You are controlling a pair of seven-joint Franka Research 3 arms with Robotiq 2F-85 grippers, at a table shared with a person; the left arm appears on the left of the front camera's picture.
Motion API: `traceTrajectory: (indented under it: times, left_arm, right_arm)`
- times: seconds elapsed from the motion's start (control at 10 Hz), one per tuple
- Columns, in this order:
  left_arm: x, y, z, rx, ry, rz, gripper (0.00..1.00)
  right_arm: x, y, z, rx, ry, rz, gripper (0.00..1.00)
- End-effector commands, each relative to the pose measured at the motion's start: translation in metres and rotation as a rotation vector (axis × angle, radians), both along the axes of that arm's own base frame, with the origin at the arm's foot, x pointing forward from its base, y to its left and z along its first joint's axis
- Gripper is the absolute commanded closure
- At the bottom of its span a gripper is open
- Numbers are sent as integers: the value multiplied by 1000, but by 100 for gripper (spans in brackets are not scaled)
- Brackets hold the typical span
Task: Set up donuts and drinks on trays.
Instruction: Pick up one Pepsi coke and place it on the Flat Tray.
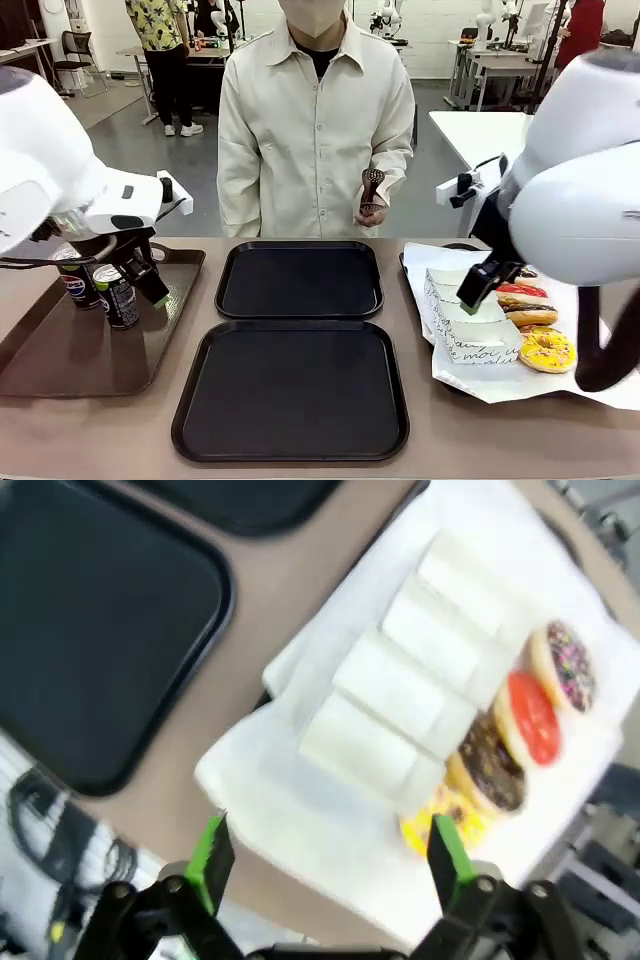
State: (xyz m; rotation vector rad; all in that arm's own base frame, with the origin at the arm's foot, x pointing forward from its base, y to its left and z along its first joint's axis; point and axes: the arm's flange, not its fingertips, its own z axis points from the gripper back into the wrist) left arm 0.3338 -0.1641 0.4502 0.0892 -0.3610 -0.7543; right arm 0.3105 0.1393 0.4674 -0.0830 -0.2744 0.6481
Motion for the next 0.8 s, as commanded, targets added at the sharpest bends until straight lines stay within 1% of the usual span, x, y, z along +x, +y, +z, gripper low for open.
traceTrajectory:
  times: [0.0,0.1,0.2,0.3,0.5,0.6,0.7]
  left_arm:
    - [-134,60,-56,-57,5,-18,0]
    - [-143,61,-53,-79,6,-6,0]
    - [-135,63,-54,-81,-15,80,0]
    - [-32,-4,33,-41,19,-15,0]
    - [-32,-4,33,-41,19,-15,0]
    - [-42,1,44,-50,19,9,0]
    - [-32,24,41,-281,80,70,0]
  right_arm:
    - [-137,-49,-74,12,-10,40,0]
    - [-140,-52,-72,38,-32,28,0]
    - [-128,-53,-70,20,-97,57,0]
    - [-41,-2,34,-8,-3,24,0]
    - [-41,-2,34,-8,-3,24,0]
    - [-52,-5,47,-2,-30,31,0]
    - [-43,-40,32,303,30,-83,0]
